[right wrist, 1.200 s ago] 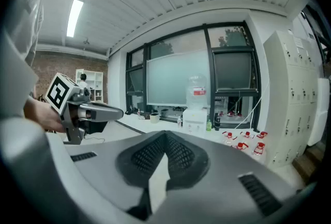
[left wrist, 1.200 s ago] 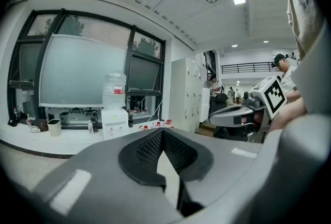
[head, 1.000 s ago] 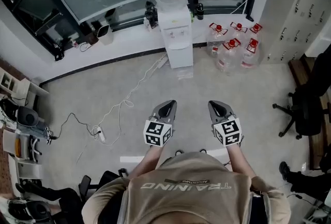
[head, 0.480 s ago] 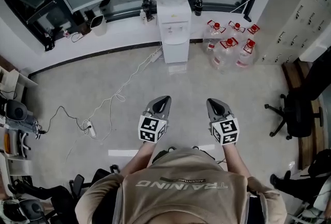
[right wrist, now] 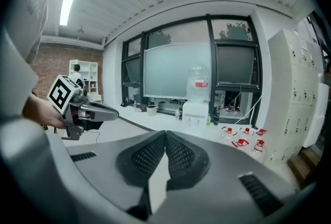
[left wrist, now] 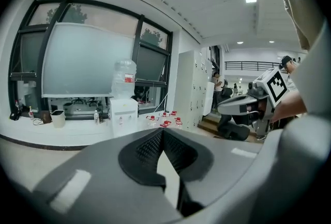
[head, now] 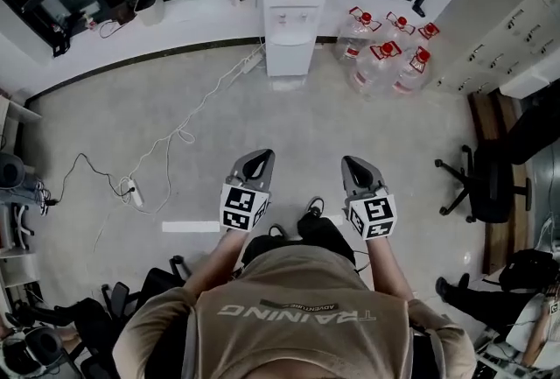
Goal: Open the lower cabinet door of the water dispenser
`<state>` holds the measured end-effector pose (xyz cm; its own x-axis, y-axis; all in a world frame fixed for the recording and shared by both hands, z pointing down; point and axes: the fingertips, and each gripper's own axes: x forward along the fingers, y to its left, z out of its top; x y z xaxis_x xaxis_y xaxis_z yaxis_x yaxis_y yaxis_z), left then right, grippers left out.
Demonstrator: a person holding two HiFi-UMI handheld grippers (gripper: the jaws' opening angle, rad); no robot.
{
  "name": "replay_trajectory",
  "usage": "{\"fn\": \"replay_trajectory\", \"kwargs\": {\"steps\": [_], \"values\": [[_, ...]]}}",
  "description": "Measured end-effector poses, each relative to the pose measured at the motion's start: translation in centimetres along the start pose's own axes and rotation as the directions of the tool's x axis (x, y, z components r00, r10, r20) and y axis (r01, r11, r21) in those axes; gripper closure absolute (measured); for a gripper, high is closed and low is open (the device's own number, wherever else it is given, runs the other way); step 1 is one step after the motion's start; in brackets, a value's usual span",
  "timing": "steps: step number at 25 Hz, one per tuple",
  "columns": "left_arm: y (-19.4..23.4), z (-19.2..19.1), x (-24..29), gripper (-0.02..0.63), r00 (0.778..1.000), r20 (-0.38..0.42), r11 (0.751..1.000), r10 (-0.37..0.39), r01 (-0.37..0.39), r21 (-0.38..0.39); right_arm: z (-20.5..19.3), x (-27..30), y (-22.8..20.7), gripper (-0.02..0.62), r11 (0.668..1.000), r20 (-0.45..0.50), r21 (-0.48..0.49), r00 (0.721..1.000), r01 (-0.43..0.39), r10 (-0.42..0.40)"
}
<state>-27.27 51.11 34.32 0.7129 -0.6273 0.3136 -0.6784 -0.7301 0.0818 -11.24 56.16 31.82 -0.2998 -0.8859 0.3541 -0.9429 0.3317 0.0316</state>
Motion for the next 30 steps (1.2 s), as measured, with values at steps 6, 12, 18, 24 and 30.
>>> {"fn": "replay_trajectory", "kwargs": {"steps": [6, 12, 18, 24, 30], "values": [[-0.3, 0.8, 3.2, 0.606, 1.000, -0.017, 1.000, -0.007, 0.007, 0.003, -0.3, 3.3, -2.1, 0.586, 0.999, -0.006, 0.016, 0.999, -0.047, 0.047], [1.1, 4.3, 8.2, 0.606, 0.999, -0.029, 0.999, 0.035, -0.034, 0.037, 0.5, 7.3, -8.3, 0.586, 0.996, 0.025, 0.051, 0.997, -0.078, 0.077], [3.1, 8.2, 14.3, 0.606, 0.990, -0.039, 0.991, 0.133, -0.132, 0.023, 1.0, 10.2, -17.3, 0.586, 0.992, 0.034, 0.076, 0.995, -0.098, 0.096], [4.2, 9.5, 19.4, 0.606, 0.983, -0.070, 0.986, 0.168, -0.168, 0.011, -0.1, 12.9, -24.3, 0.586, 0.982, 0.055, 0.166, 0.995, -0.086, 0.078], [4.2, 10.4, 24.1, 0.606, 0.986, -0.091, 0.990, 0.140, -0.139, 0.011, -0.9, 14.6, -27.4, 0.586, 0.970, 0.051, 0.230, 0.997, -0.074, 0.064]]}}
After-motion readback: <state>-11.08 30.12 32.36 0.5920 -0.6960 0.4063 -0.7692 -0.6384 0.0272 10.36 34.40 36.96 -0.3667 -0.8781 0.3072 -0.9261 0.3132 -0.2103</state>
